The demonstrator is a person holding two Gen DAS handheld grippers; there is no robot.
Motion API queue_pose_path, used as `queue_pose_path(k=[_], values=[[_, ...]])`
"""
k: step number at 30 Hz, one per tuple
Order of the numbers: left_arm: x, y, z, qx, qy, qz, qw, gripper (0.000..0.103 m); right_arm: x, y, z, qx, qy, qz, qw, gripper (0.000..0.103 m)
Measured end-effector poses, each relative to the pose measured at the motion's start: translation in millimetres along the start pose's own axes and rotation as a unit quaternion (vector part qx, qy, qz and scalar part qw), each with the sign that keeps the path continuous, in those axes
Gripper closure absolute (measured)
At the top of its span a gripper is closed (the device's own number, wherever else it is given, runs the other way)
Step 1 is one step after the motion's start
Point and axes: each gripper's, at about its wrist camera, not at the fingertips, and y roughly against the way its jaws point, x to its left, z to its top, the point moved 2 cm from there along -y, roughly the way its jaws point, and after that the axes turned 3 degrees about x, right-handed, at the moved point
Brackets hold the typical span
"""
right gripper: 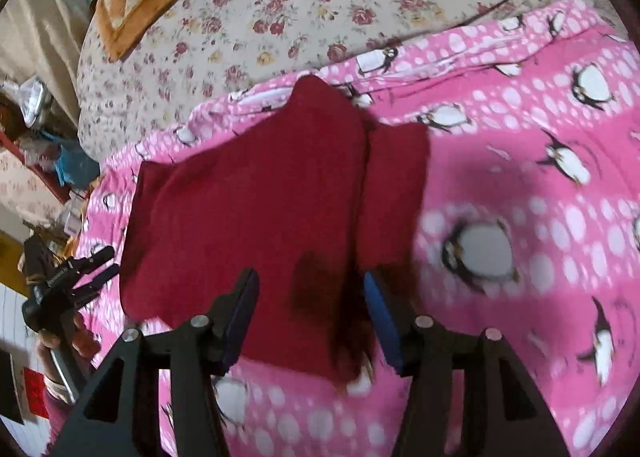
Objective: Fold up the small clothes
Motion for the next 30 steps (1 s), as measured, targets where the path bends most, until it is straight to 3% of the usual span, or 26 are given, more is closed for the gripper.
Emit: queue_pose_path(k=[7, 10, 11, 13, 15, 16, 20, 23, 26, 30], values=[[11, -5, -31, 0.030, 0.000, 0.013, 0.9995, 0.062, 2, -9, -15, 0.017, 0.017, -0.003, 1.000, 0.047], [14, -16, -35, 0.046, -0.003, 0.004, 0.9989, 0.062, 2, -15, -16, 0.014, 0.013, 0.007, 1.000, 0.064], [15, -19, -36, 0.048, -0.002, 0.002, 0.9988, 0.066, 1, -16, -16, 0.012, 0.016, 0.004, 1.000, 0.069], [13, -24, -35, 0.050, -0.008, -0.005, 0.9987, 0.083, 0, -18, -17, 0.012, 0.018, 0.002, 1.000, 0.082], [9, -21, -36, 0.044, -0.028, 0.009, 0.9986, 0.101, 0, -14, -18, 0.006, 0.019, 0.007, 1.000, 0.088], [8, -17, -36, 0.040, -0.037, 0.011, 0.9985, 0.103, 0, -11, -19, 0.003, 0.017, 0.014, 1.000, 0.089], [4, 9, -42, 0.023, -0.061, -0.006, 0.9978, 0.103, -1, 15, -22, -0.011, 0.019, 0.040, 0.999, 0.093], [9, 11, -48, 0.034, -0.071, 0.001, 0.9969, 0.103, -3, 28, -29, -0.010, 0.025, 0.056, 0.998, 0.094], [17, 1, -47, 0.052, -0.052, 0.006, 0.9973, 0.103, -10, 17, -41, 0.019, 0.028, 0.031, 0.999, 0.094], [14, 8, -41, 0.023, -0.045, 0.002, 0.9987, 0.103, -10, 12, -44, 0.029, 0.026, 0.022, 0.999, 0.094]])
